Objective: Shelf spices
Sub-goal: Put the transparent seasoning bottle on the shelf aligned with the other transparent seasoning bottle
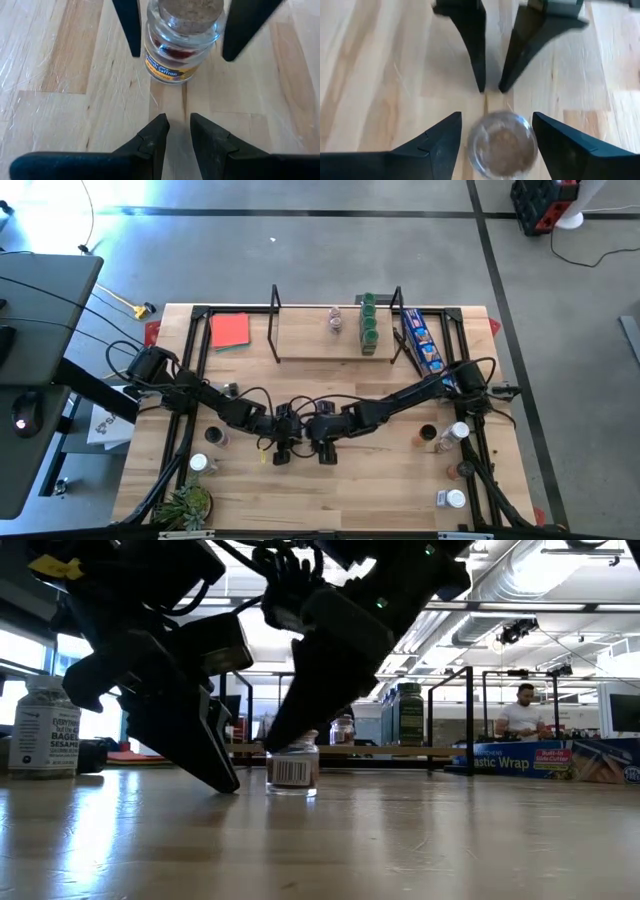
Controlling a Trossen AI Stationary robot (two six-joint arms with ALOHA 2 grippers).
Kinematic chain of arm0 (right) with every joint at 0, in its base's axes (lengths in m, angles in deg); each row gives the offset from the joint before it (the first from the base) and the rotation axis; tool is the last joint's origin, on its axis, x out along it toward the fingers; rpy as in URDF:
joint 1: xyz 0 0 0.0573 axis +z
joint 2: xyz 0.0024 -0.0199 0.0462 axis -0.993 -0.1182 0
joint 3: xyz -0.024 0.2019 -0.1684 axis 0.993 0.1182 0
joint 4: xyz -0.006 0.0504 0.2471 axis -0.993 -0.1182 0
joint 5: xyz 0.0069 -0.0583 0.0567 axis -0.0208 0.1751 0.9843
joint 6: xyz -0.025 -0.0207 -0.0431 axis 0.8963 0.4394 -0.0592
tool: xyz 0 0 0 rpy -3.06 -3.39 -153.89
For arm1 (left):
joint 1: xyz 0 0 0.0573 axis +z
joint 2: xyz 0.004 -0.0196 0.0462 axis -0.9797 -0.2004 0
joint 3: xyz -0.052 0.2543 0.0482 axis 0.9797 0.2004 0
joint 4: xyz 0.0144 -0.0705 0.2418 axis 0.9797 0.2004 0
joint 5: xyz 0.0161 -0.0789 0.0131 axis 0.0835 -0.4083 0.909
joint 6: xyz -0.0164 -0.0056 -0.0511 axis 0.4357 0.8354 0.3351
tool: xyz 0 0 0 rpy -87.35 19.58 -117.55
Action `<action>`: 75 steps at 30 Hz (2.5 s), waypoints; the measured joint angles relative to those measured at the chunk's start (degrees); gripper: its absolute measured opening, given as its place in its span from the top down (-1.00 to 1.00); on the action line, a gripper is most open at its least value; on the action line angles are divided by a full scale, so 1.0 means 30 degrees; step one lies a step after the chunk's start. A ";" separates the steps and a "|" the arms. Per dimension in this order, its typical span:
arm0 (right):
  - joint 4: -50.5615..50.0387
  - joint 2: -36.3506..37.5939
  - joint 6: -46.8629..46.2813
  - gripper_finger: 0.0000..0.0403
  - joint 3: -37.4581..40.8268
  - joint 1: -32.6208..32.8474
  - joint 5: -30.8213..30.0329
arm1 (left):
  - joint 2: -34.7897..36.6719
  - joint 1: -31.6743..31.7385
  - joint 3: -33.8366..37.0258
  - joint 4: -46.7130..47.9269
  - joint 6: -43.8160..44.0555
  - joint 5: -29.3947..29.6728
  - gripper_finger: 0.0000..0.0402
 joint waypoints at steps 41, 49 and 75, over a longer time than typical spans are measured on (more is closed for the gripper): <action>-0.3937 0.3511 0.0852 0.00 0.0007 -1.0732 -0.2775 | -0.0022 -0.1275 0.0036 0.0496 0.2346 0.2747 0.57; -0.3048 0.3512 0.1312 -0.02 0.0007 -1.0775 -0.3621 | -0.0022 -0.1282 0.0039 0.0291 0.2339 0.2688 0.57; -0.6815 0.3934 0.3476 0.68 -0.0007 -1.0518 -0.0582 | -0.0029 -0.1263 0.0036 0.0068 0.2361 0.2637 0.57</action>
